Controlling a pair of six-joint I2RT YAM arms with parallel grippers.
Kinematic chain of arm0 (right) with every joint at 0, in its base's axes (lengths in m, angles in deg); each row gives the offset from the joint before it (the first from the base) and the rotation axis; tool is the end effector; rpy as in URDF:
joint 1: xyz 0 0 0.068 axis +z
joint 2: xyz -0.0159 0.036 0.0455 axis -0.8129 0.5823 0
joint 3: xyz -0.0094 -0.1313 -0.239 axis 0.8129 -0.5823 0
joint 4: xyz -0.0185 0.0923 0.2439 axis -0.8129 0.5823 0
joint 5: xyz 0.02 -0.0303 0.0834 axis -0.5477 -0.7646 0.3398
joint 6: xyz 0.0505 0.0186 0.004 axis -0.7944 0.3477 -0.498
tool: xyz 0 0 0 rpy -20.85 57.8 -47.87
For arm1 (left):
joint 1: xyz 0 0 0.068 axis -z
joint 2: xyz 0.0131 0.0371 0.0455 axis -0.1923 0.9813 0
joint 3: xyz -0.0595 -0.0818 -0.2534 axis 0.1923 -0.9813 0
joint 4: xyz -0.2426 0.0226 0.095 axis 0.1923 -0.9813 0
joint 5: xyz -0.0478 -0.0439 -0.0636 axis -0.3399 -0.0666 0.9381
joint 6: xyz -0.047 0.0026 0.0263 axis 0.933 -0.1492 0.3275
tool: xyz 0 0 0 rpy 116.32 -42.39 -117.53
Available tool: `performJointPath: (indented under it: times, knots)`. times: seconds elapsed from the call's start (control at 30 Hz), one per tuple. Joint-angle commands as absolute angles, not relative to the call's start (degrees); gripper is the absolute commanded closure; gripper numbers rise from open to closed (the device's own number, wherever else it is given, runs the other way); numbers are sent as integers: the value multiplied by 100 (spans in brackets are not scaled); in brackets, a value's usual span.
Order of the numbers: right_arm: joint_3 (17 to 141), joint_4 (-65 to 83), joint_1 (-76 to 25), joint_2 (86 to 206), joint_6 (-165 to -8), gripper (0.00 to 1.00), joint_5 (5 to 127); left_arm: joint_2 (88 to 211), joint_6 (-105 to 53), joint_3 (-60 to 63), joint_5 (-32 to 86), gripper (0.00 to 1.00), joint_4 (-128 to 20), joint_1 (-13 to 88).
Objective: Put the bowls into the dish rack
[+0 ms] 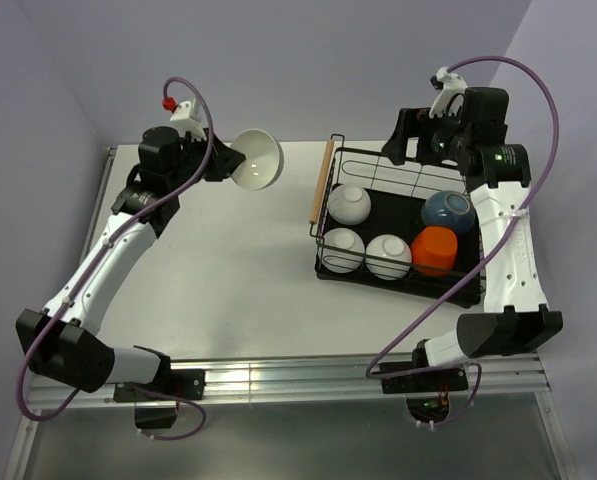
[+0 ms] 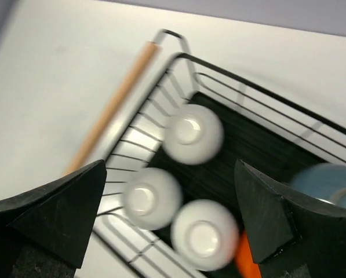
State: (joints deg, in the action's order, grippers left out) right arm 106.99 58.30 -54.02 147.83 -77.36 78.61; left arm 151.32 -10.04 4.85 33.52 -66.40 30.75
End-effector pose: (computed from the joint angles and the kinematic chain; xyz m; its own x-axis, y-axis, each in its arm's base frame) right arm 0.2897 0.0144 0.4660 -0.4725 -0.0390 -0.8805 -0.3319 0.9334 0.1367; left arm 0.2951 -0.1149 0.3976 -0.4395 -0.3189 -0.8397 0.3976 0.7692 -0.5002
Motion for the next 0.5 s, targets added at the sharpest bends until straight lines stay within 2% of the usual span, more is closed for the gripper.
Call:
performJointPath:
  times: [0.0,0.23,0.47]
  knots:
    - [10779,5288,-5395,14273,-8658,3,9352,14893,-686,989,3580,100,-6265,3165]
    - [10437,4426,-5403,13676,-10002,4,10223,15033,-97,1587,4132,100,-5844,3297]
    - [9427,3099,-5193,13420,-11084,4,10540,15244,870,1465,4890,100,-5166,3420]
